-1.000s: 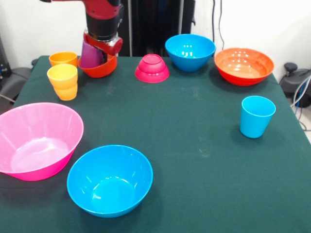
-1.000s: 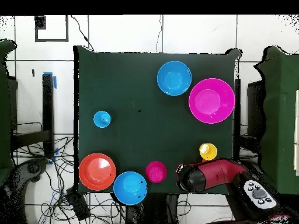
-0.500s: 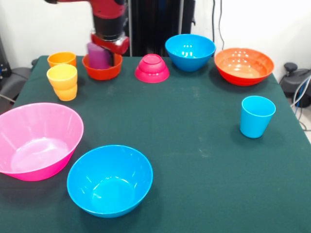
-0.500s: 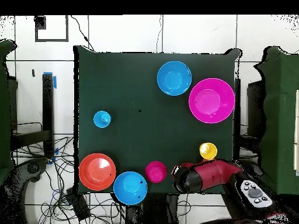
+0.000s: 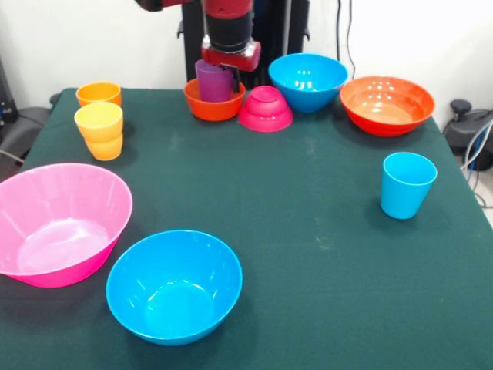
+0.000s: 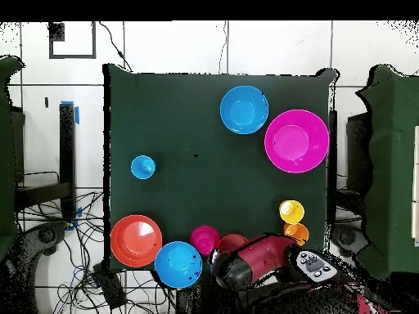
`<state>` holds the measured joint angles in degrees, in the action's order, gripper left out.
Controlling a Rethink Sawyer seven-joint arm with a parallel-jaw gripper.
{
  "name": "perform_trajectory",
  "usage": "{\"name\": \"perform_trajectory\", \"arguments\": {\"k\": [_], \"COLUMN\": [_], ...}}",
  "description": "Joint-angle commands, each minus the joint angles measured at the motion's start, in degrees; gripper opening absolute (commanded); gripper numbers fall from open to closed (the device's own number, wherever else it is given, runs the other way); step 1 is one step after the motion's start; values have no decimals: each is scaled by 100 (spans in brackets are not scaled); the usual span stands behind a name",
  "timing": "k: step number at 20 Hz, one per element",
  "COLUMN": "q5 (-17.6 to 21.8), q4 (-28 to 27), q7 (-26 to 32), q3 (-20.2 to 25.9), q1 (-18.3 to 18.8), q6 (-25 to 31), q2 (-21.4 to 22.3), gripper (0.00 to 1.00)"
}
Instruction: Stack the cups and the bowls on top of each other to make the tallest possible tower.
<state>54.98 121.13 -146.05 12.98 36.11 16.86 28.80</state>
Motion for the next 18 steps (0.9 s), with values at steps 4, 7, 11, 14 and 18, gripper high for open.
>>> {"name": "perform_trajectory", "arguments": {"k": [4, 7, 11, 14, 18], "q5": [-95, -372, -1098, -1686, -1512], "q4": [-1120, -1671, -2245, -2600, -2812], "q7": [-904, -962, -806, -523, -173], "q3": [-395, -902, -1602, -1941, -1697], "q1": [-1391, -1885, -2502, -2733, -2538], "q6": [-2112, -2750, -3679, -4263, -4111], "q2": [-1945, -2385, -2862, -3226, -3258], "gripper": [0, 0, 0, 0, 0]}}
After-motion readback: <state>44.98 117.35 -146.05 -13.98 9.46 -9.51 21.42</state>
